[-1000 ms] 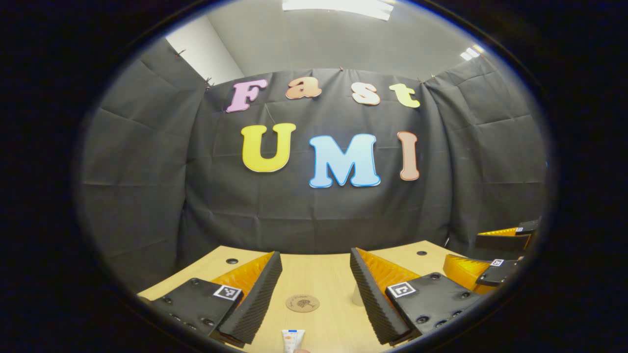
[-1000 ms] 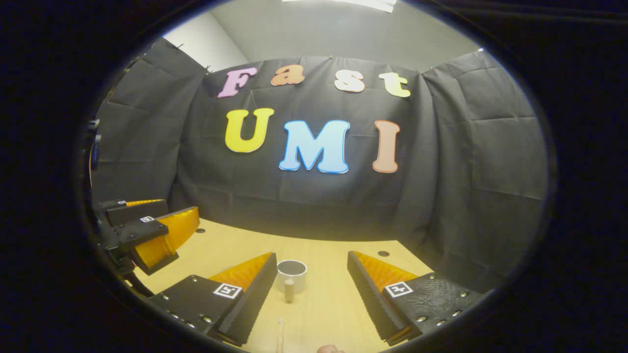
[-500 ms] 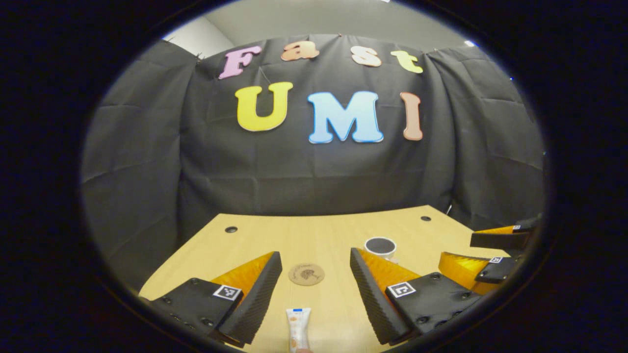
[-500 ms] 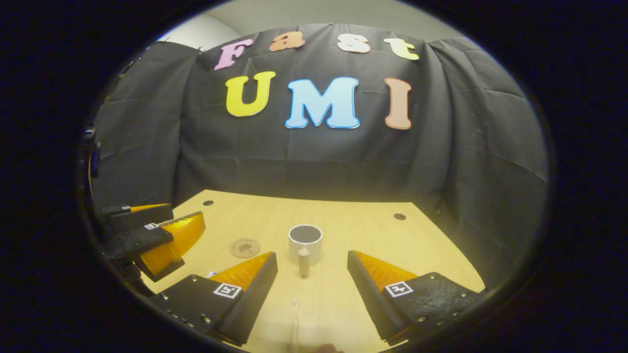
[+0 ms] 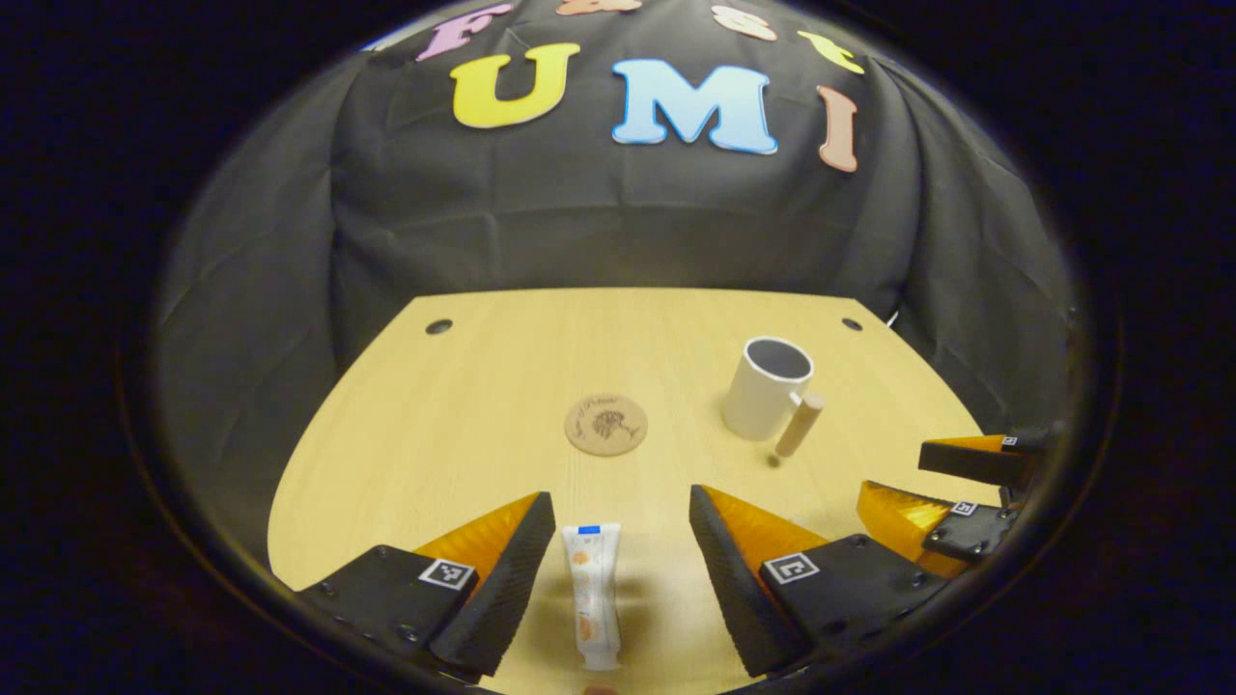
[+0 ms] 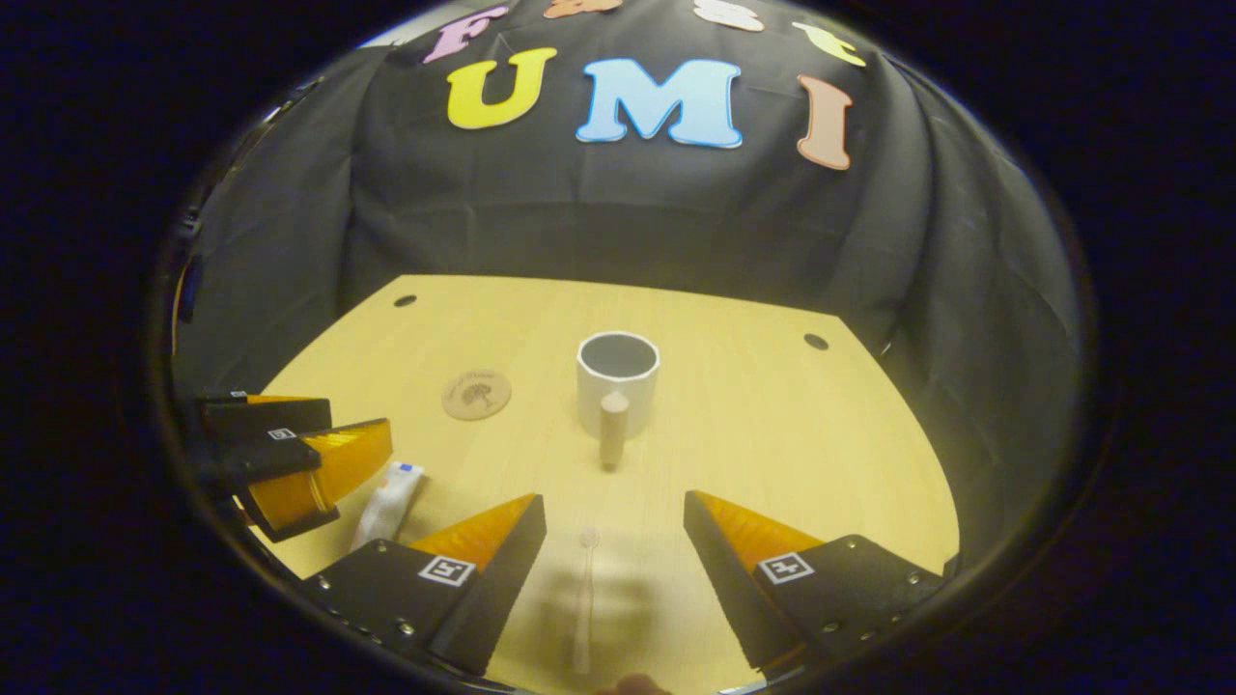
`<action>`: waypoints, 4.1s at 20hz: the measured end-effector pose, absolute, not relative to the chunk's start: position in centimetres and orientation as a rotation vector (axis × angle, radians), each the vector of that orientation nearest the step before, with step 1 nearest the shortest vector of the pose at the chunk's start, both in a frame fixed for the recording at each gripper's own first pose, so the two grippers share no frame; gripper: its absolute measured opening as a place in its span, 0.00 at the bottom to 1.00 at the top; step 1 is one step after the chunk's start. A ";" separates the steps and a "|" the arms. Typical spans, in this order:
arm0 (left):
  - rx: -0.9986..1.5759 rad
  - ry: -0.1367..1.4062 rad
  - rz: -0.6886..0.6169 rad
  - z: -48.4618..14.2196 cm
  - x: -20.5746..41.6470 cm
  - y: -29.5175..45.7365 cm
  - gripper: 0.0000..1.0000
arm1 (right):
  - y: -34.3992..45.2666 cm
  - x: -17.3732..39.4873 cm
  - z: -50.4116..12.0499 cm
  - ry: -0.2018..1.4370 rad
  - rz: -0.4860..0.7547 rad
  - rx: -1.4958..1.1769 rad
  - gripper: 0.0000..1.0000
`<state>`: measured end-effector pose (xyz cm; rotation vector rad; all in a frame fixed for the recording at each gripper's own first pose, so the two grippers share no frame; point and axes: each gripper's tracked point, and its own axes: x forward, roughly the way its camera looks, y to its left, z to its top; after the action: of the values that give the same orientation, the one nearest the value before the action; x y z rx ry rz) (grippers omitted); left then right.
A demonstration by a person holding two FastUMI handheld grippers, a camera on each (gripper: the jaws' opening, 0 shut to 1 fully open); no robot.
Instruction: Put the toothbrush and toothpaste on the desktop into the cup, then pick up the cup and place it on the coaster on the desktop.
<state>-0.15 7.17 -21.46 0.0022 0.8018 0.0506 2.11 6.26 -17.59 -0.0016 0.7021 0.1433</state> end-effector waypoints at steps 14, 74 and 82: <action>0.005 1.234 0.038 -30.0 -5.3 8.5 0.94 | 7.5 -2.2 -25.3 1.152 0.157 0.076 0.93; -0.015 0.794 -0.025 -21.4 4.2 4.4 0.24 | 9.9 5.6 -13.9 0.660 0.398 0.274 0.02; -0.069 0.646 -0.013 -18.3 8.8 3.6 0.24 | 8.4 11.0 -9.7 0.459 0.358 0.346 0.03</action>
<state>8.76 3.61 -18.26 -0.0686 0.6463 -0.0131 11.05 8.36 -9.70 0.3462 0.4593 0.3583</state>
